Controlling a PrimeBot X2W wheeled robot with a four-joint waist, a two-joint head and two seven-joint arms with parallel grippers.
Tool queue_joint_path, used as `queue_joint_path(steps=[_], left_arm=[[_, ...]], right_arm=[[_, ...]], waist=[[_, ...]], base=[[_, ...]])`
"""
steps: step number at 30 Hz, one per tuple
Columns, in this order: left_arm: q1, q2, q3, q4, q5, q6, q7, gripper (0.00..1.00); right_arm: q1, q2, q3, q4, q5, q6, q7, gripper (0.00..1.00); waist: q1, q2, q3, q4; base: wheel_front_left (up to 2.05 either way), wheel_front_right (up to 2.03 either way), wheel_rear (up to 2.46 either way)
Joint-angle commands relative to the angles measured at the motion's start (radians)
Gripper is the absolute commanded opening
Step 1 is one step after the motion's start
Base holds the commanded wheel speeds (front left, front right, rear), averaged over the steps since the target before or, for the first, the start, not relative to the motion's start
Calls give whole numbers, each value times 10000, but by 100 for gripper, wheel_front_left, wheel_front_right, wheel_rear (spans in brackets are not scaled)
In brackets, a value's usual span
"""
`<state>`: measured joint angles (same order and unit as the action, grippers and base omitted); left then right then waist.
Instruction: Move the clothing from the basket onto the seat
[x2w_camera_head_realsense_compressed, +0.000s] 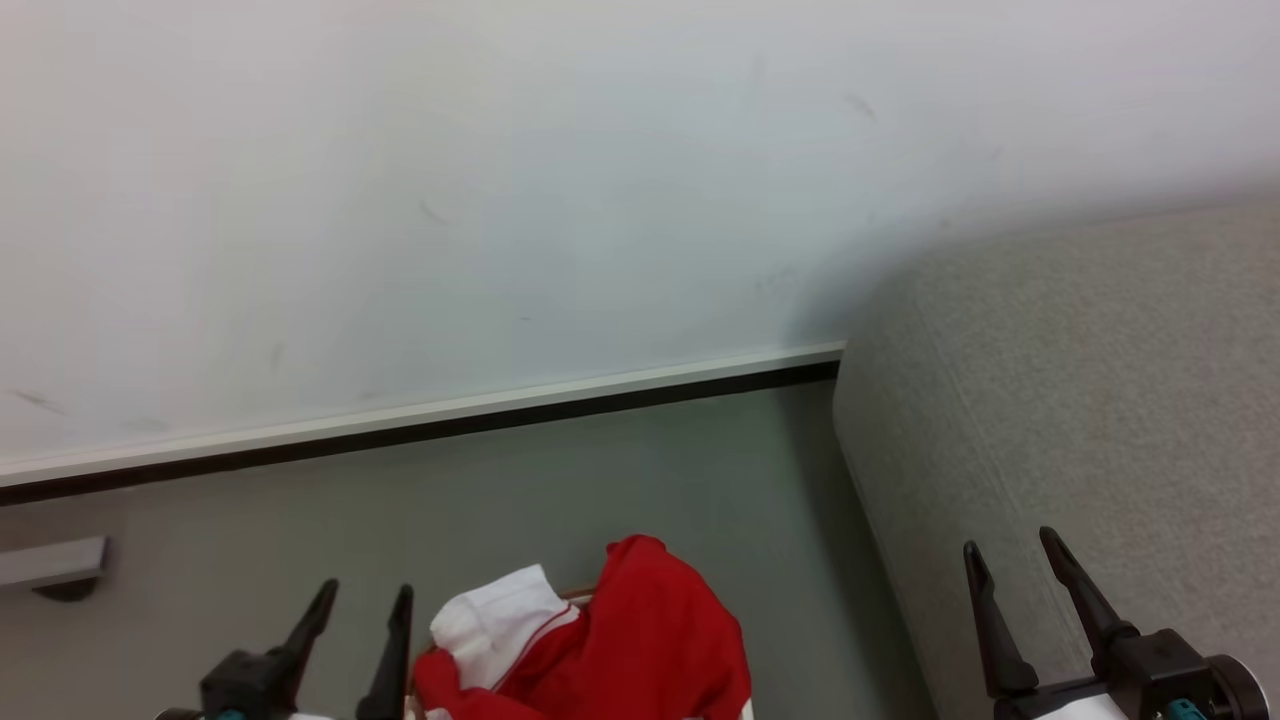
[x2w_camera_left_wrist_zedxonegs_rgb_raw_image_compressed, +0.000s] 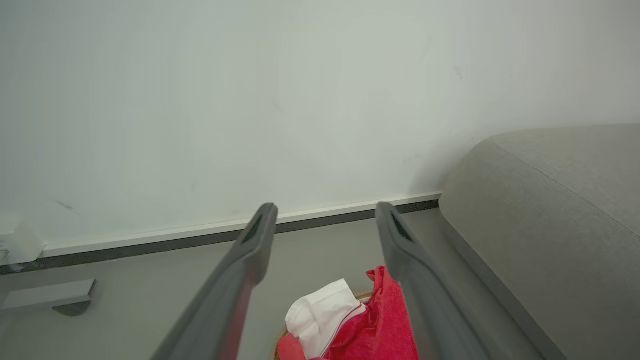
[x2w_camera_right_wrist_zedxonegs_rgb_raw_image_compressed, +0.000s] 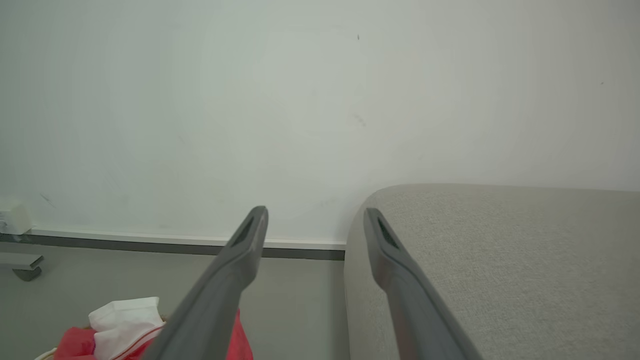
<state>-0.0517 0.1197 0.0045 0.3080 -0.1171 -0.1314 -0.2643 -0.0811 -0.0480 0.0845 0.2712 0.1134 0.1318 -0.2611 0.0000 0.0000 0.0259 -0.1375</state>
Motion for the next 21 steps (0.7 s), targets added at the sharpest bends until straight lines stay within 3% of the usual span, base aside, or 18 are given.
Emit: queue_joint_path(steps=[1,8,15,21], left_arm=[[-170,212,-191,226,26,7,-5,100],[-1223,705,-1527,1612,1,7,187,100],[-2392,1205,-2444,3058,-258,7,1557,100],[-3015,1836,-4350,3934,-653,8,2765,100]], right_arm=[[-101,-15,17,-66,28,-21,-27,100],[-415,-15,113,-423,258,-21,-27,100],[-793,-15,194,-812,563,-21,-27,100],[-1116,-12,251,-1012,921,-21,-27,100]], waist=[[0,0,177,-298],[0,0,865,-1056],[0,0,1757,-1768],[0,0,2470,-2276]], base=[[0,0,0],[0,0,0],[0,0,0],[0,0,0]])
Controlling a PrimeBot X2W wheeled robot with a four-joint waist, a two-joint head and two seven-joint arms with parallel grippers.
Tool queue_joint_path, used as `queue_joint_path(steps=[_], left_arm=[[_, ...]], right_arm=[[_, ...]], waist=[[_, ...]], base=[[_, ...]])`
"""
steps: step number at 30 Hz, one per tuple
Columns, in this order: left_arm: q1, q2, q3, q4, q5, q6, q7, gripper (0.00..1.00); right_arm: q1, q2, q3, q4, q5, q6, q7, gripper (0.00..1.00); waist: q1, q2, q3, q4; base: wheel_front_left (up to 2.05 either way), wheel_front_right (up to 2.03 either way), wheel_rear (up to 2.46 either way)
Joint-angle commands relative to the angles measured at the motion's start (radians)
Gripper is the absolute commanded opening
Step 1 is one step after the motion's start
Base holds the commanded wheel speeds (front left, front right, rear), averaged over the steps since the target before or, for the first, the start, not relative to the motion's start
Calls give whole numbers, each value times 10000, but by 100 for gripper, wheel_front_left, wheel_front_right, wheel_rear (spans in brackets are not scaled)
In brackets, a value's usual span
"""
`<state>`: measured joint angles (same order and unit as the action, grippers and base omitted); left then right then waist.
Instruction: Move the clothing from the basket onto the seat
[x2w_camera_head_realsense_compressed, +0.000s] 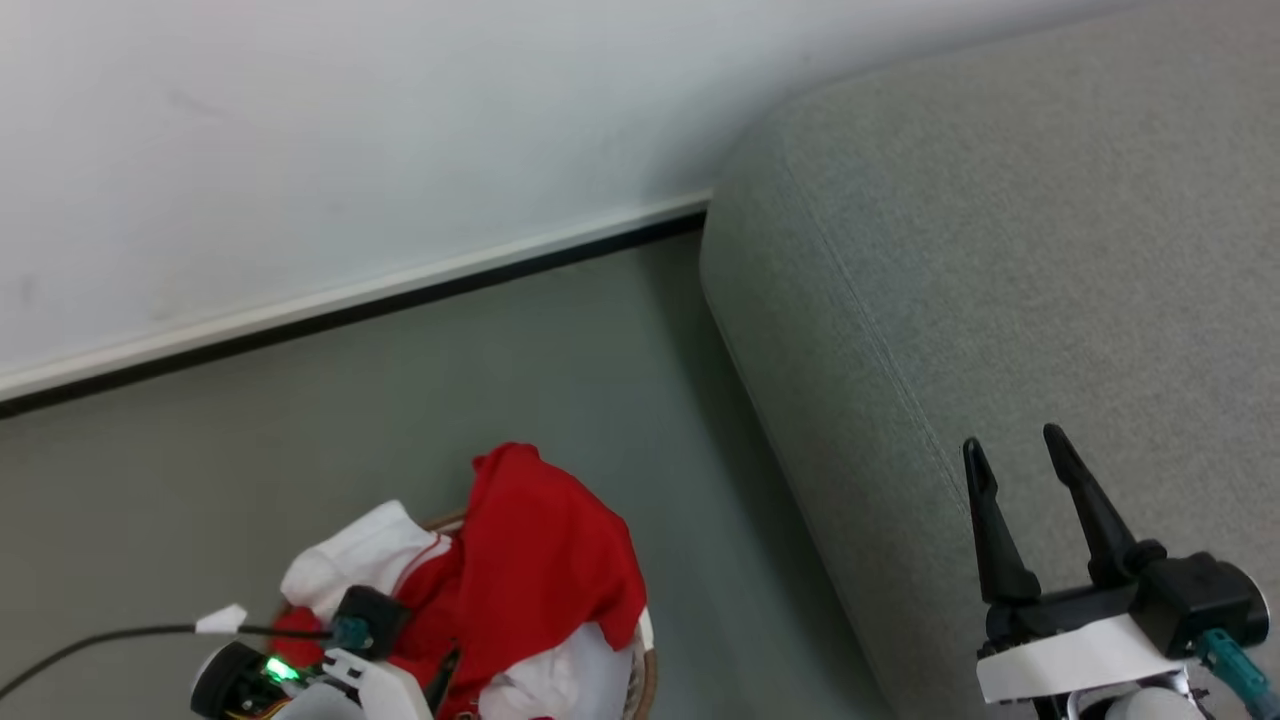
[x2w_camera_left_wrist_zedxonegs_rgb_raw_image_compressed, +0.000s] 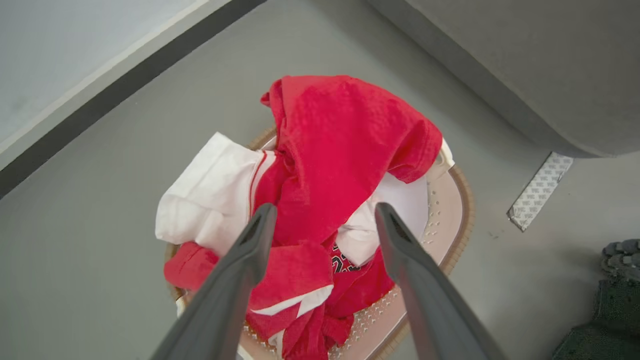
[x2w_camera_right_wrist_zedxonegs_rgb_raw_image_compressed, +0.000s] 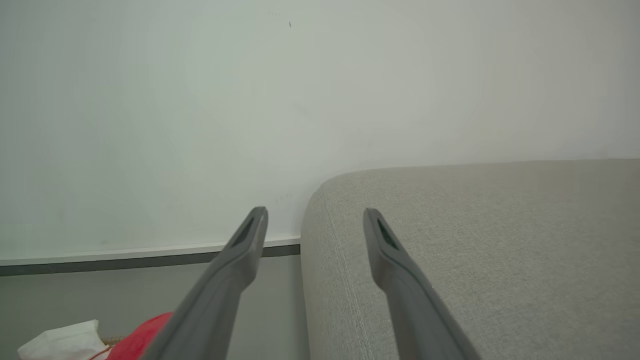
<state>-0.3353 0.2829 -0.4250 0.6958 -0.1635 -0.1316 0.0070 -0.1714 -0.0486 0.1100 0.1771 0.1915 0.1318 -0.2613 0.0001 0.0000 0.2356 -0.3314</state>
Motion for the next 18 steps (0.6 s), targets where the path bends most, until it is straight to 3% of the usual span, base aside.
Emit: queue_joint_path(steps=[1,11,18], left_arm=[[-242,338,-402,156,-233,10,158,100],[-1133,1736,-2955,858,-1093,10,695,100],[-1553,2397,-4087,1244,-1556,10,526,100]], right_arm=[[-272,-6,37,-121,203,-21,-27,100],[-655,-9,87,-432,743,-21,-25,100],[-740,-9,233,-495,908,-21,-25,100]], waist=[[-1,0,511,-437],[-1,0,1570,-1108],[-1,0,1884,-1356]], base=[[0,0,0],[0,0,0],[0,0,0]])
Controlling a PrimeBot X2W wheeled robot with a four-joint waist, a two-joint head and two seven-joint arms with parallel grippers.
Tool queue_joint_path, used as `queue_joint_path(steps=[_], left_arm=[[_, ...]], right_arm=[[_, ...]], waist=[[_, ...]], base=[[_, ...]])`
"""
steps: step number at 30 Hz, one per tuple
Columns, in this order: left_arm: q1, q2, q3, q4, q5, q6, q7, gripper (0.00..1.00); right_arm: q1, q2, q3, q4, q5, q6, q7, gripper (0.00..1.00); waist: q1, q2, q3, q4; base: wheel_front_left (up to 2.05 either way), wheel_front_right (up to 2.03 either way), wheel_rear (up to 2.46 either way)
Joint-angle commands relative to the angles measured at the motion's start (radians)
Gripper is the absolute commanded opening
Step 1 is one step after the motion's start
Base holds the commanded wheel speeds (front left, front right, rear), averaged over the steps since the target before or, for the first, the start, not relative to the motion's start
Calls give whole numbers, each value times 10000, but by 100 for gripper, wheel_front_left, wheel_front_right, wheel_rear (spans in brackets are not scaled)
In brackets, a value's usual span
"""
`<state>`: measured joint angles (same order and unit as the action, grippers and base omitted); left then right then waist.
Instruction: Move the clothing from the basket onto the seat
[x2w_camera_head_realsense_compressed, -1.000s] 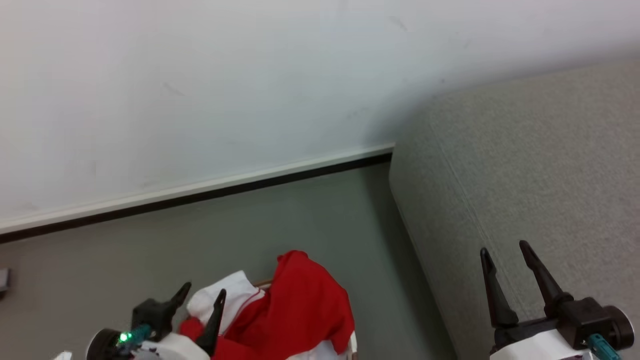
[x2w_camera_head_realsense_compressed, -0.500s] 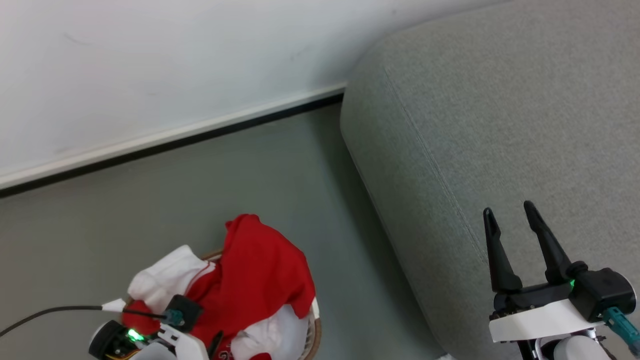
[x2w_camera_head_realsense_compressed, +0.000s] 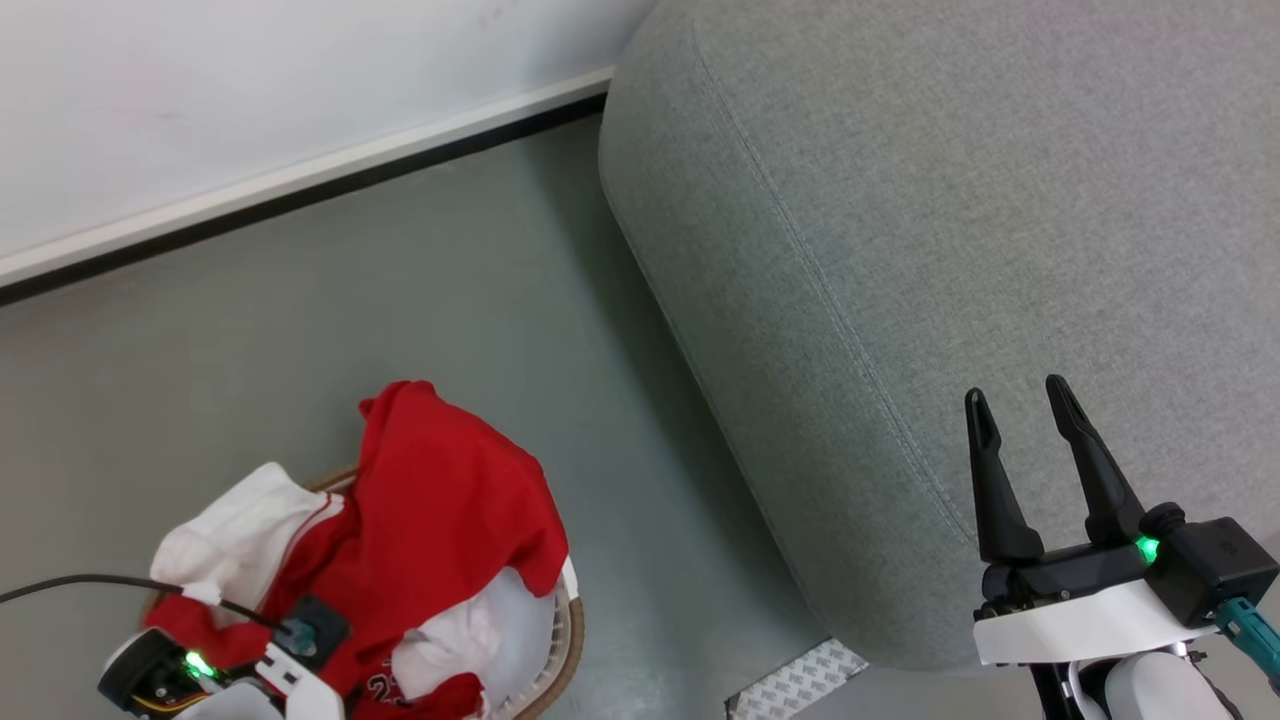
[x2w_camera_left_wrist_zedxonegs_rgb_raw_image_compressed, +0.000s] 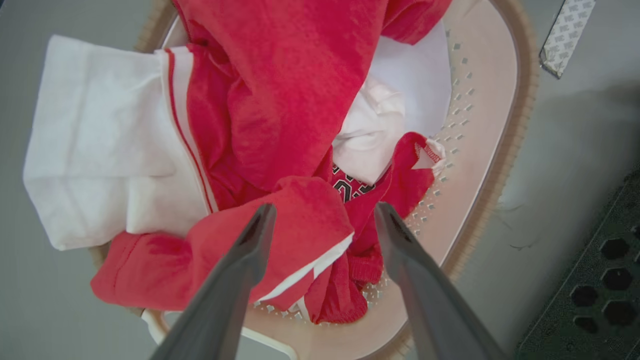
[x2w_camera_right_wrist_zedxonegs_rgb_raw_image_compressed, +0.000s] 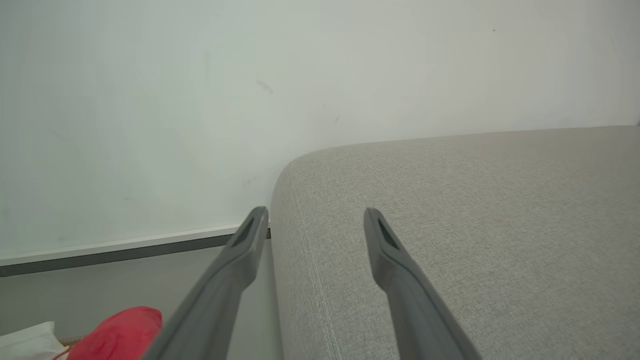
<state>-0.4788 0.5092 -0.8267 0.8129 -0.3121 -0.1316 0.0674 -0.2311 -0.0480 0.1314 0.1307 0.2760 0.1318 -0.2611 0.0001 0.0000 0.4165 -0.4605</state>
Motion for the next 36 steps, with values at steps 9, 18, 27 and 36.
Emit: queue_joint_path(steps=[9,18,27,36], left_arm=[[-950,474,-1160,412,-436,10,-298,100],[-1825,678,-1605,719,-1052,8,68,100],[-2326,796,-2326,671,-1572,10,238,100],[-3138,790,-2961,741,-1530,8,417,100]], right_arm=[[-172,-17,195,-151,275,-21,-27,100],[-429,-14,257,-318,523,-21,-27,100],[-632,-15,182,-413,540,-21,-27,100],[-834,-15,99,-610,574,-21,-29,100]], waist=[[-1,0,571,-84],[-1,0,1677,137],[-1,0,2313,430],[-1,0,3209,640]], base=[[0,0,0],[0,0,0],[0,0,0],[0,0,0]])
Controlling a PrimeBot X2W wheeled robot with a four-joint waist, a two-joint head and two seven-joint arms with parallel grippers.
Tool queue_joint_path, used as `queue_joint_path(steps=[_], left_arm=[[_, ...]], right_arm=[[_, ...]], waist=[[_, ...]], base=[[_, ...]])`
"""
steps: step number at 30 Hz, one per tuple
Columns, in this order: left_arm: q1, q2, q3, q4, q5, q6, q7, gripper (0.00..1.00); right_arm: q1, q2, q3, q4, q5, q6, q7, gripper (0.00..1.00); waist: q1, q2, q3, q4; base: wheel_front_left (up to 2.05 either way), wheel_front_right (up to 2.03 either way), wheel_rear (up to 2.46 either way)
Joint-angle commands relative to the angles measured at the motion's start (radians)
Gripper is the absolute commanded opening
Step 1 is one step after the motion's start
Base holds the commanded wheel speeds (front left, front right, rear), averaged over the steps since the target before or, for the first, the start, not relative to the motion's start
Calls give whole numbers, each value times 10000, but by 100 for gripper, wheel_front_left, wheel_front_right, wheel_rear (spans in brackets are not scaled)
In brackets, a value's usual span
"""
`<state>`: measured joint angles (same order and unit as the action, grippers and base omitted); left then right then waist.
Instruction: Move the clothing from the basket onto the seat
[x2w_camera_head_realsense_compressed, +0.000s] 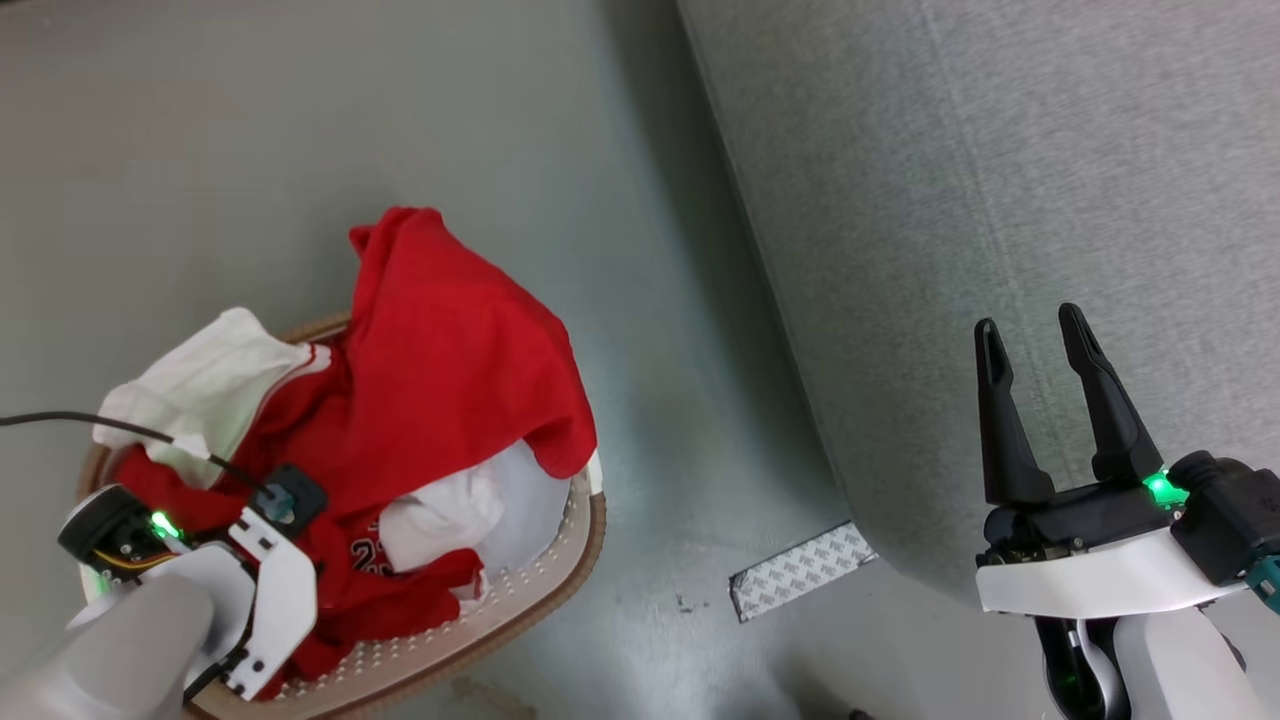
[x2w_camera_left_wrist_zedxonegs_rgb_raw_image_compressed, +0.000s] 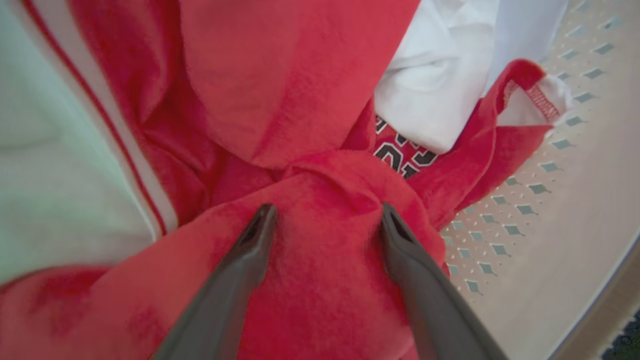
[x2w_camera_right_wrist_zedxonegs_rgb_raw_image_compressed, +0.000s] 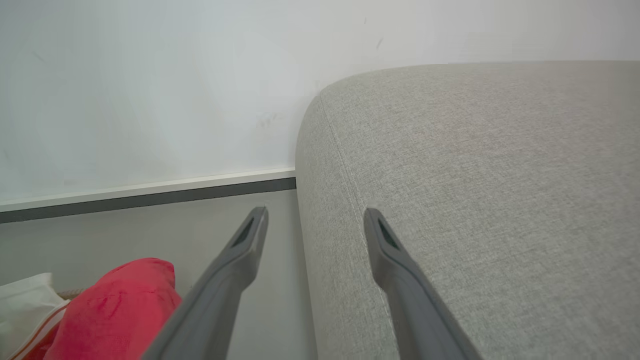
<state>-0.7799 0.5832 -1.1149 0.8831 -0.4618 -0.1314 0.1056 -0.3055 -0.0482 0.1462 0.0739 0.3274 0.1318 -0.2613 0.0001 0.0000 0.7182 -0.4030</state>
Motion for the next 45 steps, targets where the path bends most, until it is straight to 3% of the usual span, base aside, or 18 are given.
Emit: queue_joint_path(steps=[1,3,4,5,6,7,17,32,45], left_arm=[[-173,40,-152,54,-40,8,45,100],[-219,43,-318,74,-117,6,63,100],[-254,50,-408,74,-146,6,77,83],[-288,68,-489,87,-182,6,51,50],[-306,71,-566,97,-236,6,29,29],[-326,57,-644,111,-289,6,15,0],[-347,-385,-538,198,-1403,6,-927,0],[923,-1519,348,-174,-2970,98,-3028,0],[2297,-1588,1604,-2325,-3651,1182,-3704,0]], right_arm=[[-99,-13,-50,-49,66,-21,-26,100],[-120,-13,-43,-63,69,-21,-26,100],[-124,-13,-48,-83,74,-21,-27,100],[-138,-13,-63,-91,75,-21,-26,100],[-152,-13,-81,-96,69,-21,-26,100],[-161,-13,-106,-98,56,-21,-27,100],[-12,-15,-389,147,-107,-21,-26,100],[1117,-16,-820,747,-593,-21,-27,100],[2071,-18,-841,1020,-901,-21,-26,100]], waist=[[-1,0,247,72],[-1,0,344,67],[-1,0,403,58],[-1,0,442,50],[-1,0,472,44],[-1,0,490,41],[-1,0,-115,291],[-1,0,-3457,1506],[-1,0,-5582,2510]], base=[[0,0,0],[0,0,0],[0,0,0],[0,0,0],[0,0,0],[0,0,0],[0,0,0],[0,0,0],[0,0,0]])
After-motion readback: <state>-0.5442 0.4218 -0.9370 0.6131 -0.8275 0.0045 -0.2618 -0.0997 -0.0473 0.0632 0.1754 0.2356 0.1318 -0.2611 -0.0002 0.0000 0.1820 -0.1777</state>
